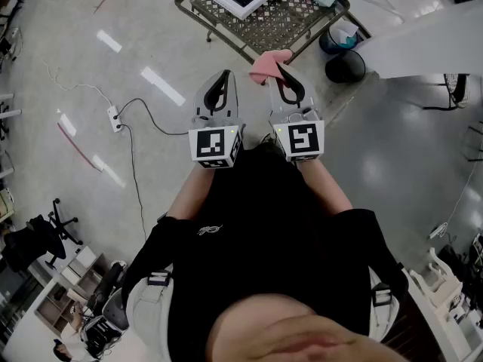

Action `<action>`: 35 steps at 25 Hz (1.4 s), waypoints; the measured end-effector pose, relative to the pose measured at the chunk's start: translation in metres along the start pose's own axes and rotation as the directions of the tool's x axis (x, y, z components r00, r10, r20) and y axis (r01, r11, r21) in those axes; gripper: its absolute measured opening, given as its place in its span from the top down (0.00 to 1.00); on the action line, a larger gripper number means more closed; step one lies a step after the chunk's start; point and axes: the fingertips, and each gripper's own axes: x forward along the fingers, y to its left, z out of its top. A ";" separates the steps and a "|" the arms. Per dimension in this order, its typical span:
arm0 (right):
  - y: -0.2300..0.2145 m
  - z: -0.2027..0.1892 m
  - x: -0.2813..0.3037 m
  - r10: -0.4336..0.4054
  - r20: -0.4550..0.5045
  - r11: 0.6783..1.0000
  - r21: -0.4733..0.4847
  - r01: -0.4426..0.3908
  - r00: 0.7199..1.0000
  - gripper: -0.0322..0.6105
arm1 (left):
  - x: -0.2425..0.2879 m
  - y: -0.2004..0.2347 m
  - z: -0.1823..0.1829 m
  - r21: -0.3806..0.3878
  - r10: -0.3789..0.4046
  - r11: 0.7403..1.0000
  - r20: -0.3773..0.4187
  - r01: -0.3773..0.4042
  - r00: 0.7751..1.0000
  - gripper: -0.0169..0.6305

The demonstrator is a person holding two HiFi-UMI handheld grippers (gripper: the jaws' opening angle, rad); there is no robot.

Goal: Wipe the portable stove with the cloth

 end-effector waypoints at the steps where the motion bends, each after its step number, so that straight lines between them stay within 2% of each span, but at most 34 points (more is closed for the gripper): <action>1: 0.002 -0.003 0.000 0.000 -0.003 1.000 0.007 0.000 1.000 0.92 | -0.002 0.002 -0.001 -0.002 -0.001 1.000 -0.003 0.001 1.000 0.97; 7: 0.019 -0.014 0.012 0.024 -0.035 0.998 0.054 -0.022 0.999 0.91 | -0.007 0.020 -0.011 -0.021 -0.004 1.000 -0.040 0.003 0.999 0.97; 13: 0.042 -0.041 0.038 0.032 -0.121 0.998 0.051 -0.026 0.992 0.91 | -0.012 0.048 -0.026 -0.051 -0.039 0.998 -0.085 0.035 0.996 0.97; 20: 0.074 -0.052 0.075 0.031 -0.169 1.000 0.003 -0.031 0.985 0.91 | -0.015 0.096 -0.034 -0.068 -0.075 0.995 -0.115 0.067 0.990 0.97; 26: 0.077 -0.063 0.096 -0.019 -0.220 1.000 0.019 0.023 0.975 0.91 | -0.006 0.128 -0.048 -0.091 -0.123 0.990 -0.162 0.109 0.979 0.97; 30: 0.065 -0.066 0.101 -0.046 -0.244 0.998 0.022 0.052 0.969 0.91 | 0.012 0.129 -0.055 -0.110 -0.168 0.983 -0.192 0.149 0.967 0.97; 35: 0.046 -0.084 0.124 -0.034 -0.274 0.999 0.019 0.040 0.961 0.91 | 0.047 0.130 -0.068 -0.111 -0.203 0.977 -0.215 0.183 0.955 0.97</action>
